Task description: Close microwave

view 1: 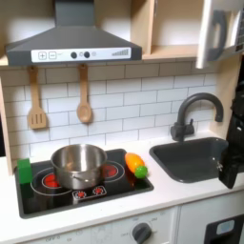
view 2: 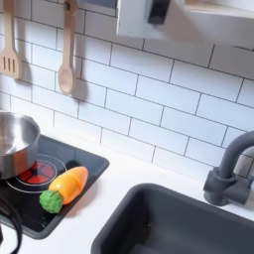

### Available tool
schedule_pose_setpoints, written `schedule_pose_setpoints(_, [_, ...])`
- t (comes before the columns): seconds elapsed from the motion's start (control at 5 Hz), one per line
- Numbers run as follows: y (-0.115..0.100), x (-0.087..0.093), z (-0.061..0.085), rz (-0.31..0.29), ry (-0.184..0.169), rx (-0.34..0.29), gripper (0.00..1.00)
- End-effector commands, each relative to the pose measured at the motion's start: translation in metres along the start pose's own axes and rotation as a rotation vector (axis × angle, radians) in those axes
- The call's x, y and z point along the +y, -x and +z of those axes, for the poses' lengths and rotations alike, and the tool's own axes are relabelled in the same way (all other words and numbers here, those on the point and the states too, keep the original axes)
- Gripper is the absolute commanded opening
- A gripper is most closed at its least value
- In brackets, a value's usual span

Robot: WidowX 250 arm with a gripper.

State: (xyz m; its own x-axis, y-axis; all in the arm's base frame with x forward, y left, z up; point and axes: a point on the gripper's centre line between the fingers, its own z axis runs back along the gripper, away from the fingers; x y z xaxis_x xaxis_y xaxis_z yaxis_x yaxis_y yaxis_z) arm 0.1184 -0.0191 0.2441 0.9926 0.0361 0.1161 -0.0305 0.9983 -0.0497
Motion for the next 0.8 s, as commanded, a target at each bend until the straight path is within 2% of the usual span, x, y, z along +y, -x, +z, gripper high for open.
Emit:
schedule_pose_setpoints(0.0, [-0.0002, 0.0004, 0.0004, 0.002, -0.001, -0.002, 1.0])
schedule_pose_setpoints(0.6, [0.0005, 0.0015, -0.0014, -0.007, 0.0, 0.001, 1.0])
